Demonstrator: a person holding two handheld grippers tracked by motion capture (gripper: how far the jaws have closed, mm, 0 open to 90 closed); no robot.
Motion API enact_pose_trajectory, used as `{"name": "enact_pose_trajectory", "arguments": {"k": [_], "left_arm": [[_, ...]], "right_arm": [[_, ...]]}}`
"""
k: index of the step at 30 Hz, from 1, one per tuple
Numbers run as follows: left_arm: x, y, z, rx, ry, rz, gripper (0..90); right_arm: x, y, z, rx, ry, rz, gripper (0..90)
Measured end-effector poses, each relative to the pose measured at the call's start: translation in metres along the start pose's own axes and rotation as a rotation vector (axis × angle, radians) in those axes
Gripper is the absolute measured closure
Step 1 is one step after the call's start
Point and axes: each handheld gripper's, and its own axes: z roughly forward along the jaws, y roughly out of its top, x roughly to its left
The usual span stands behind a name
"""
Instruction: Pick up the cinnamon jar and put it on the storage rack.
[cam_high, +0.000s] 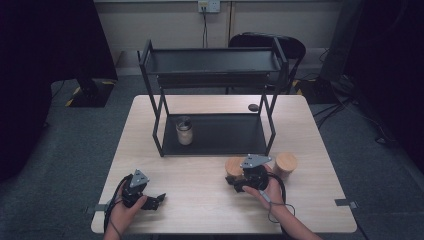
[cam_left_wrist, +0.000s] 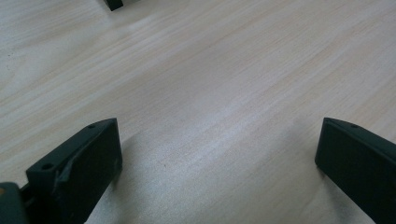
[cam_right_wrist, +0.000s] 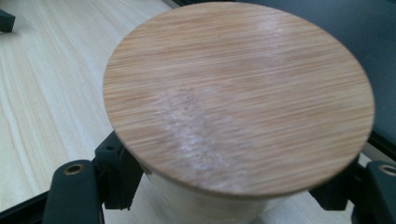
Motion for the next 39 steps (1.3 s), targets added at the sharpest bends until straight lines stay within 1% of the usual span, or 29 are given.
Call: {"name": "enact_pose_trajectory", "arguments": {"k": [3, 6, 14, 23, 39], "left_arm": [[0.000, 0.000, 0.000, 0.000, 0.000, 0.000, 0.1], [0.000, 0.000, 0.000, 0.000, 0.000, 0.000, 0.1], [0.000, 0.000, 0.000, 0.000, 0.000, 0.000, 0.1], [0.000, 0.000, 0.000, 0.000, 0.000, 0.000, 0.1], [0.000, 0.000, 0.000, 0.000, -0.001, 0.001, 0.1]], "right_arm": [[-0.001, 0.002, 0.000, -0.004, -0.007, 0.000, 25.2], [-0.002, 0.004, 0.002, -0.005, -0.003, 0.016, 25.1], [-0.002, 0.012, 0.006, 0.000, -0.004, 0.005, 25.2], [-0.004, 0.016, 0.012, 0.004, -0.008, 0.017, 25.1], [-0.004, 0.027, 0.022, 0.010, -0.002, 0.012, 25.1]]}}
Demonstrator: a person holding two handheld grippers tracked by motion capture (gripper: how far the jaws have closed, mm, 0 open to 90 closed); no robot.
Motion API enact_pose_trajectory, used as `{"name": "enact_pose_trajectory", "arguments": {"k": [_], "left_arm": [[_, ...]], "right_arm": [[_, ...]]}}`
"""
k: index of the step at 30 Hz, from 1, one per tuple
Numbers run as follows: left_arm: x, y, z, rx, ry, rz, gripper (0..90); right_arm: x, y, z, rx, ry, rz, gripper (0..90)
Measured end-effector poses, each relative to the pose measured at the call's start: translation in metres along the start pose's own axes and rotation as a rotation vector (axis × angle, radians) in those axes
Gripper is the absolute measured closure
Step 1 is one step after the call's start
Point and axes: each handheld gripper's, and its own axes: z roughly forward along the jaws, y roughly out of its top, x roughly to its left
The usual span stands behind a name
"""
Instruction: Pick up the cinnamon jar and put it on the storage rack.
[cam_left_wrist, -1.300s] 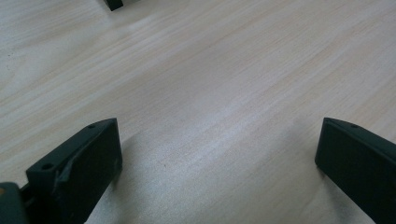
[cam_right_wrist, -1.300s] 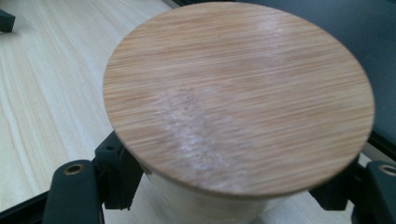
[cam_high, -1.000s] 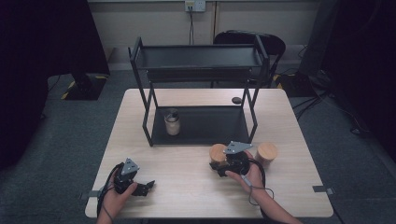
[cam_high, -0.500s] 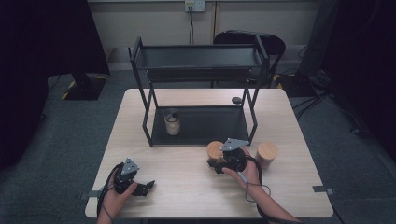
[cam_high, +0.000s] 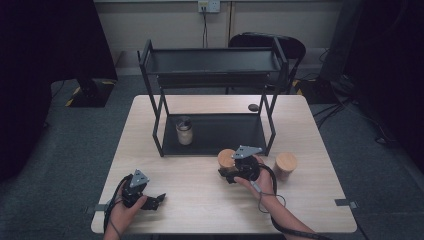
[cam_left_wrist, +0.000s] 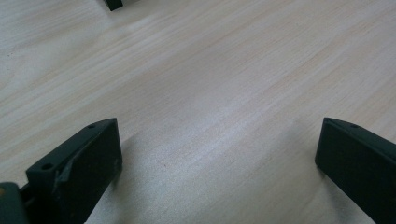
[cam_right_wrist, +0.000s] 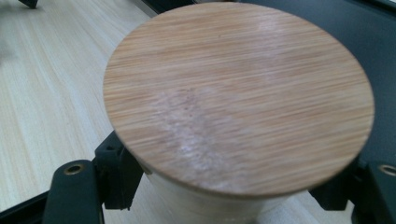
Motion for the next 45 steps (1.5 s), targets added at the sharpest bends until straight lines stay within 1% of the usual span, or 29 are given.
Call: {"name": "enact_pose_trajectory", "arguments": {"k": [11, 30, 36, 45], "left_arm": [[0.000, 0.000, 0.000, 0.000, 0.000, 0.000, 0.1], [0.000, 0.000, 0.000, -0.001, -0.002, 0.002, 0.1], [0.000, 0.000, 0.000, -0.001, -0.002, 0.003, 0.1], [0.000, 0.000, 0.000, -0.001, -0.003, 0.004, 0.1]], "right_arm": [[-0.001, 0.008, 0.007, 0.006, 0.000, 0.001, 25.1], [0.001, 0.026, 0.019, 0.016, -0.004, -0.033, 25.2], [0.001, 0.032, 0.022, 0.017, 0.003, -0.038, 25.1], [0.004, 0.039, 0.029, 0.023, 0.001, -0.047, 25.2]]}}
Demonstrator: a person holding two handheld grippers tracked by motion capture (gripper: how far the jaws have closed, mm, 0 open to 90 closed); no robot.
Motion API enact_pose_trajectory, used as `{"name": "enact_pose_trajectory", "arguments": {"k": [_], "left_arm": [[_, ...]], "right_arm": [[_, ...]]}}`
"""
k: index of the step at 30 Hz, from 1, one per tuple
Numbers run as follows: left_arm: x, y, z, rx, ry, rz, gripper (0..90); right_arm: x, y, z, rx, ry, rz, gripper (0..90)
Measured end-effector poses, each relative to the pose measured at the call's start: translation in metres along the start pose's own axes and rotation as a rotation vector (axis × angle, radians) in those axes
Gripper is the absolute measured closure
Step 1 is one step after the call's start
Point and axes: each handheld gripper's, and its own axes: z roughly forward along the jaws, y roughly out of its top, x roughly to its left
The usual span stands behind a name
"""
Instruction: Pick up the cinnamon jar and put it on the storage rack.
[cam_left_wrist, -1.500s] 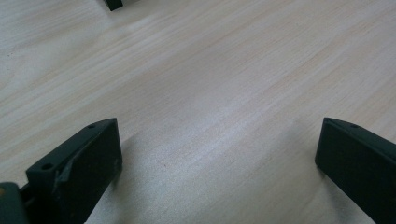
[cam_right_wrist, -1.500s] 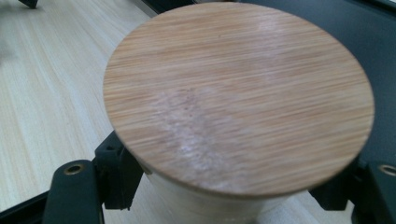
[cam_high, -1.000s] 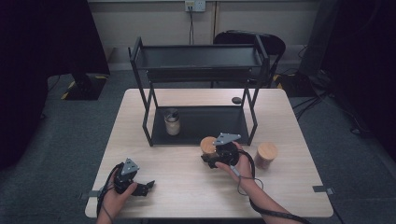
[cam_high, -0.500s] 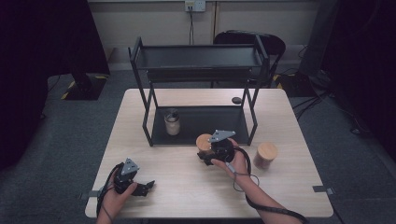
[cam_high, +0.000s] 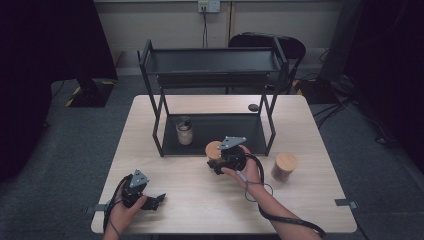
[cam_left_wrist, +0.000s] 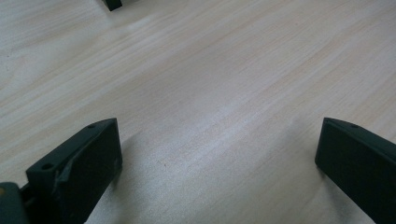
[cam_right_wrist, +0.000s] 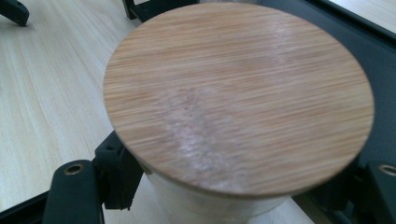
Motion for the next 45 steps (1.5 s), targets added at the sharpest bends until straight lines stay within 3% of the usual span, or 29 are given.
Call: {"name": "enact_pose_trajectory", "arguments": {"k": [45], "left_arm": [[0.000, 0.000, 0.000, 0.000, 0.000, 0.000, 0.1]], "right_arm": [[-0.019, 0.034, 0.016, 0.000, -0.031, 0.006, 25.1]]}}
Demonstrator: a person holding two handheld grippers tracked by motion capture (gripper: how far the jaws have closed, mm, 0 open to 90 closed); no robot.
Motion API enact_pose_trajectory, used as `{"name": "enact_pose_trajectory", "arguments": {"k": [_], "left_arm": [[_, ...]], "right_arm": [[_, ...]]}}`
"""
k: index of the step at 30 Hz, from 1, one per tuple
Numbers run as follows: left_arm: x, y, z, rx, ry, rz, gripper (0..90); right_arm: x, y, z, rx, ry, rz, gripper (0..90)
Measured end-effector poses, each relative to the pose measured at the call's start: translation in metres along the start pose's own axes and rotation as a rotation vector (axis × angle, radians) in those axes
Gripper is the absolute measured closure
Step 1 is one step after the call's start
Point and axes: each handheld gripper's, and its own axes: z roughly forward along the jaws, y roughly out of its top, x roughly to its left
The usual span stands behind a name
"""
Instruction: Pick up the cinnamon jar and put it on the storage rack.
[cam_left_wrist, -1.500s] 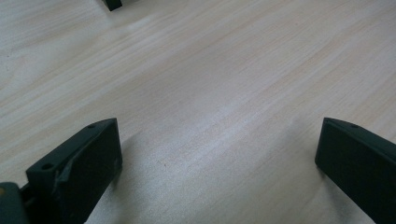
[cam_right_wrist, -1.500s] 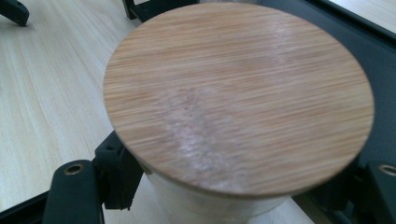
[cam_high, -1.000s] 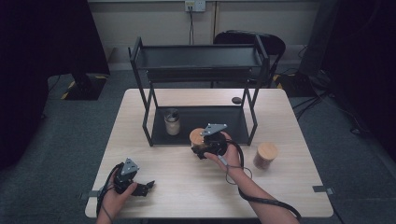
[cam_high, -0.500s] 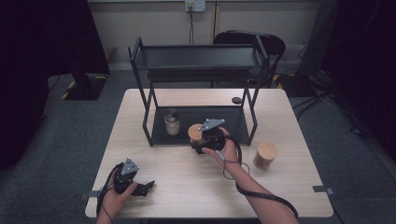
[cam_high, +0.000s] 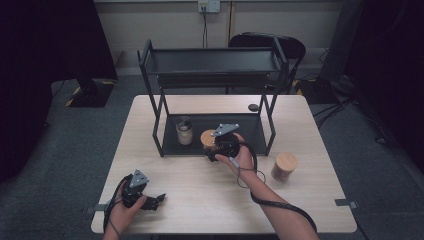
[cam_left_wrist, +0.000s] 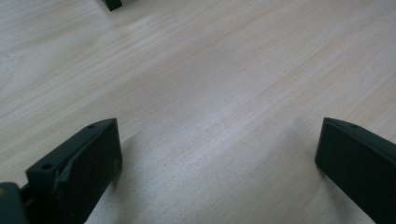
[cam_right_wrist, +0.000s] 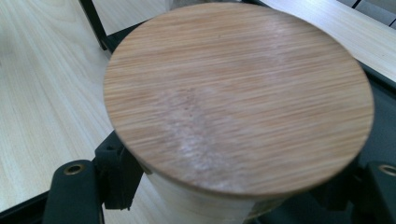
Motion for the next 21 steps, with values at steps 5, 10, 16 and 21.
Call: {"name": "enact_pose_trajectory", "arguments": {"k": [5, 10, 16, 21], "left_arm": [[0.000, 0.000, 0.000, 0.000, 0.000, 0.000, 0.1], [0.000, 0.000, 0.000, 0.000, 0.000, 0.000, 0.1], [0.000, 0.000, 0.000, 0.000, 0.000, 0.000, 0.1], [0.000, 0.000, 0.000, 0.000, 0.000, 0.000, 0.1]], "right_arm": [[-0.002, 0.002, 0.003, -0.001, -0.001, 0.006, 25.1], [-0.003, 0.004, 0.006, -0.004, 0.000, 0.012, 25.1], [-0.006, 0.007, 0.011, -0.011, 0.002, 0.024, 25.1], [-0.008, 0.009, 0.015, -0.003, -0.006, 0.024, 25.1]]}}
